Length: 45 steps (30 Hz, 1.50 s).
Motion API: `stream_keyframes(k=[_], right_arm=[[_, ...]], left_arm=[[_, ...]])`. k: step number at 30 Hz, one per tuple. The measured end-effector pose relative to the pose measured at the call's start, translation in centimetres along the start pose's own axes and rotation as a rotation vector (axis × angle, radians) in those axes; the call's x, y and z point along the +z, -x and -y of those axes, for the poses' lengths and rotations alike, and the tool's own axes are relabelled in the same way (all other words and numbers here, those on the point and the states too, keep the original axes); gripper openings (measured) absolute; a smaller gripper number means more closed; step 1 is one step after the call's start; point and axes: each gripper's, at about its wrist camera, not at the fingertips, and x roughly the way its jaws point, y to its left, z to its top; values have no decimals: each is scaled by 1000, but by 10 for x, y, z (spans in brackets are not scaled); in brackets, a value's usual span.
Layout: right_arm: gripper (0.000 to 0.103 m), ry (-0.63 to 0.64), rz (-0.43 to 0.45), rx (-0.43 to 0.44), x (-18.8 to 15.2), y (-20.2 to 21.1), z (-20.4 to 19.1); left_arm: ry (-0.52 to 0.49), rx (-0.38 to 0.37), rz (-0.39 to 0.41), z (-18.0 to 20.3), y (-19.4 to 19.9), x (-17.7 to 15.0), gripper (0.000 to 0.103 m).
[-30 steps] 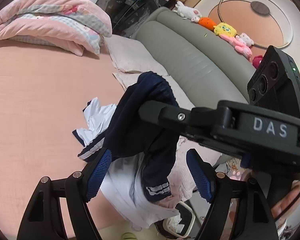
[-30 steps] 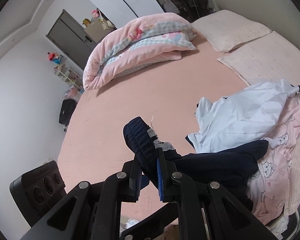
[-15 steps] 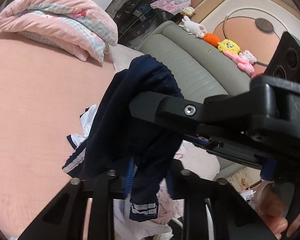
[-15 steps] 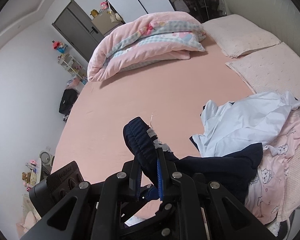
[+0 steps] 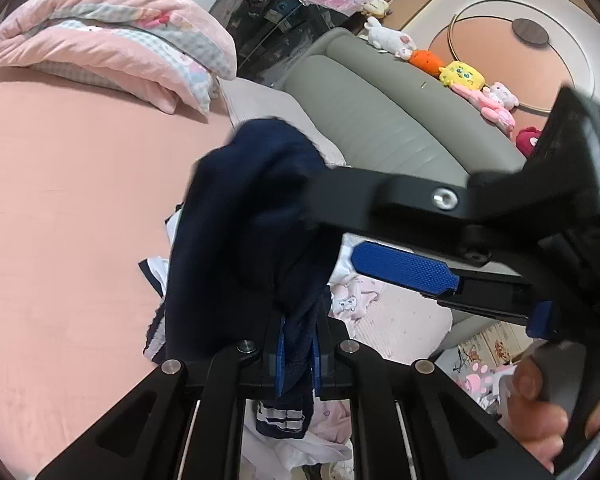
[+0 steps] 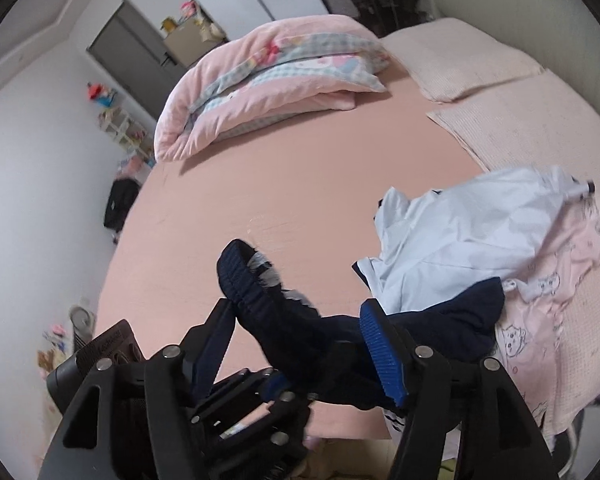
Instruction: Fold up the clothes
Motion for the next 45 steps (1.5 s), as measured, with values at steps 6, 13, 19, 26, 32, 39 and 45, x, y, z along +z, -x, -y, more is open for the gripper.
stream_keyframes(k=[6,13,19,26,32,39,45], right_arm=[[67,-78,16,-51,-11,8,47],[67,-171,-20,-112,-36,6,102],[67,-134,-59,-172,-60,-1,110],[67,-64,-118,-244,-92,-16,105],[67,-58,-119,-235,-114,-24,100],[67,-22,-90,-243,-131,-32,93],[67,-25,-107,-276,-139,-47,96]], left_arm=[[-2,24,-20,-3,-4,-2,8],[7,42,-35,-5,-8,-3,8],[11,49,-40,-6,-8,-5,8],[-15,116,-35,-11,-5,-12,8],[-7,137,-41,-20,-1,-13,8],[8,144,-37,-26,7,-13,8],[23,138,-32,-32,14,-18,8]])
